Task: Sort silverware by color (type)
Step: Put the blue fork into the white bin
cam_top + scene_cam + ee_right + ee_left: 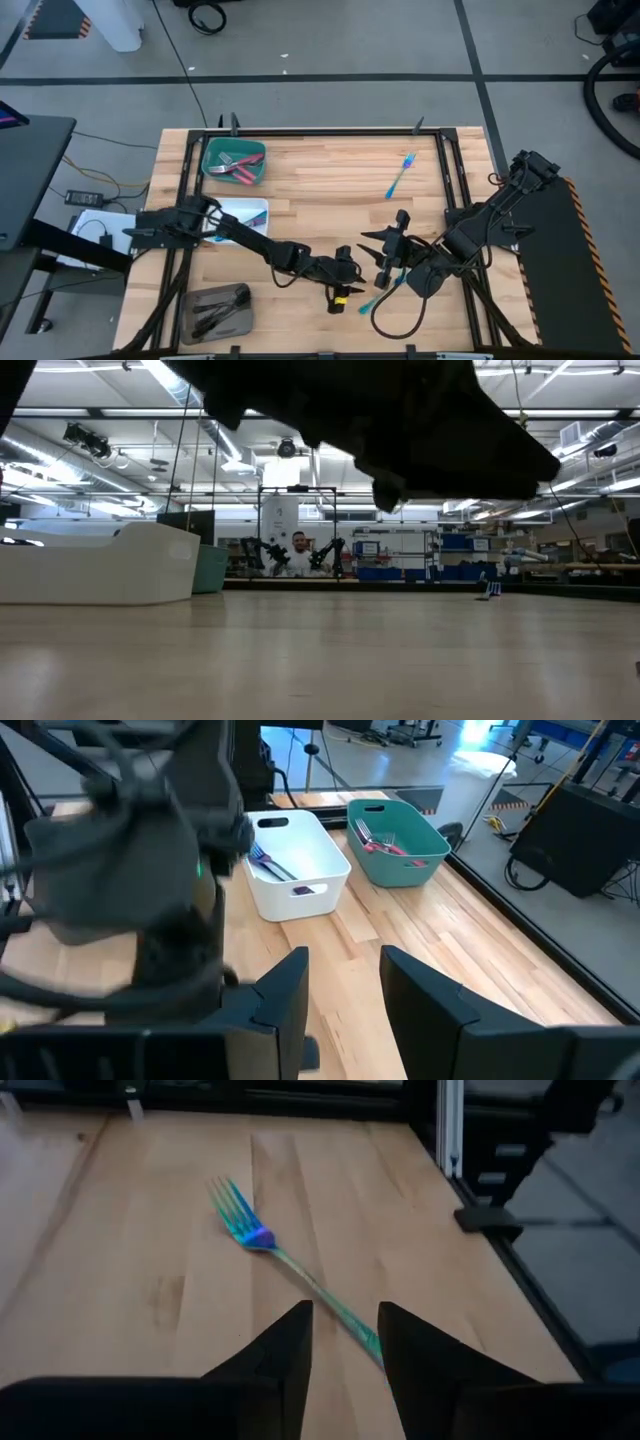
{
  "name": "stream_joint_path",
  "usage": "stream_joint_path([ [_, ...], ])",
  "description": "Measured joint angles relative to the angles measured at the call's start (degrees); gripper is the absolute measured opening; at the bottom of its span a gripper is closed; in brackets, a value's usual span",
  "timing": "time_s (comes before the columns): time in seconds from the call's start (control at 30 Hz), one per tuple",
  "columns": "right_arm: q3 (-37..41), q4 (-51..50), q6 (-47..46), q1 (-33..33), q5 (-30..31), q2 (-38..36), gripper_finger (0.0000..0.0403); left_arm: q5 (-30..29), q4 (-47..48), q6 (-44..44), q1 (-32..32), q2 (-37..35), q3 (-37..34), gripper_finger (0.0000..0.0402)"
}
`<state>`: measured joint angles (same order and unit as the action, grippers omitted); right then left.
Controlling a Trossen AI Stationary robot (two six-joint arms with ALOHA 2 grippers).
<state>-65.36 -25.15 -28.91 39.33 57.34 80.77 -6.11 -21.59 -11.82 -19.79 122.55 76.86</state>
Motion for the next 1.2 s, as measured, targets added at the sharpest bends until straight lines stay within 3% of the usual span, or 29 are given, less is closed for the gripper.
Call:
stream_joint_path([
  [0.17,0.0,-0.9,-2.7,-0.2,0.0,0.0,0.0134,0.0,-10.8,-3.6,-0.3,4.8,0.8,0.0152],
  [0.27,0.0,-1.6,-4.4,-0.2,-0.3,0.0,0.0134,-0.1,-11.8,-5.8,-0.7,7.8,3.8,0.0157],
  [0.73,0.0,-5.4,-11.7,0.0,-4.9,0.6,0.0134,-1.6,11.1,0.2,-0.9,17.2,24.6,0.0142],
  [1.2,0.0,-5.5,-12.1,0.0,-5.3,0.7,0.0134,-2.6,13.8,-2.6,0.0,19.0,25.6,0.0142],
])
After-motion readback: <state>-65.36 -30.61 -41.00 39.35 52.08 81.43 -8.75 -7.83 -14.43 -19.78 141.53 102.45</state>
